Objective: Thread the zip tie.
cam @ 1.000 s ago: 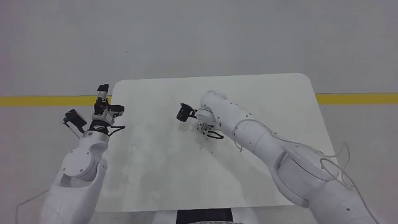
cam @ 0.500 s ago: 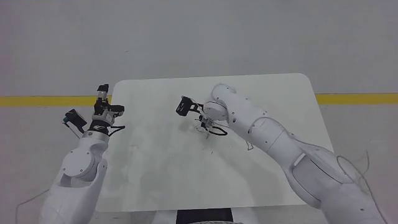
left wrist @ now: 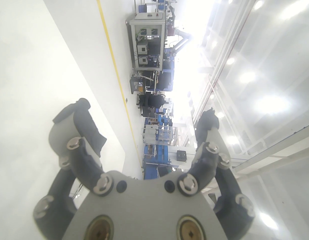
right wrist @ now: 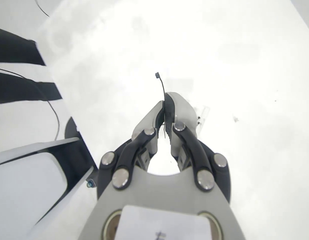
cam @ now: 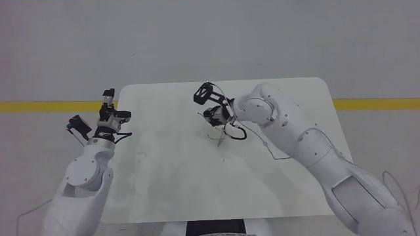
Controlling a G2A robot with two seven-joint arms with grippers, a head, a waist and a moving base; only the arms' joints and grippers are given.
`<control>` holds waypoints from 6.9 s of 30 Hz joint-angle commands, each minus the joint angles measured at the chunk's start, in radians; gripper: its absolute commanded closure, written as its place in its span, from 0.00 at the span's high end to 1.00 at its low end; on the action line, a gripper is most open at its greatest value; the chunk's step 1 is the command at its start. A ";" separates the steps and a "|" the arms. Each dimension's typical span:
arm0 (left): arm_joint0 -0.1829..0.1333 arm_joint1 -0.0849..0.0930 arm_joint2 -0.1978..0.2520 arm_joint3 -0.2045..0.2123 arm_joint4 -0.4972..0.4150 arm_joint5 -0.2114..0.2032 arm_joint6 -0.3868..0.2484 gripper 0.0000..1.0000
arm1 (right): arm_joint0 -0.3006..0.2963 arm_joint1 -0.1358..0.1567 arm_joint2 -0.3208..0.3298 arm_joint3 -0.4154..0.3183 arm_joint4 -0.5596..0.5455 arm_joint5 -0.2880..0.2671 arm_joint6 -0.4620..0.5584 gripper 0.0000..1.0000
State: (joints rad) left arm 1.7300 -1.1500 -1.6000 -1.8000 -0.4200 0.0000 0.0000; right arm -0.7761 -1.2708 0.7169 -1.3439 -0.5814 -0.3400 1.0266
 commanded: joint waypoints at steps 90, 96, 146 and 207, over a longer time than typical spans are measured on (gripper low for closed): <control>-0.171 0.138 0.179 0.168 1.990 -0.337 0.291 1.00 | 0.153 -0.175 -0.102 0.307 0.758 0.680 -0.592 0.00; -0.175 0.141 0.184 0.162 1.990 -0.337 0.279 1.00 | 0.150 -0.175 -0.100 0.305 0.760 0.678 -0.596 0.00; -0.698 0.471 0.977 0.261 1.990 0.144 0.213 1.00 | 0.081 -0.257 -0.073 0.347 0.920 0.676 -0.662 0.00; -0.886 0.492 1.254 0.286 1.990 0.257 0.160 0.00 | 0.000 -0.275 0.022 0.295 0.829 0.680 -0.668 1.00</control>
State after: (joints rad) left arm 0.8433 -0.6577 -0.3453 -1.5140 1.5700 0.2567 0.1594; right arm -0.7751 -1.5463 0.7369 -1.0482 0.2491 0.3400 0.3586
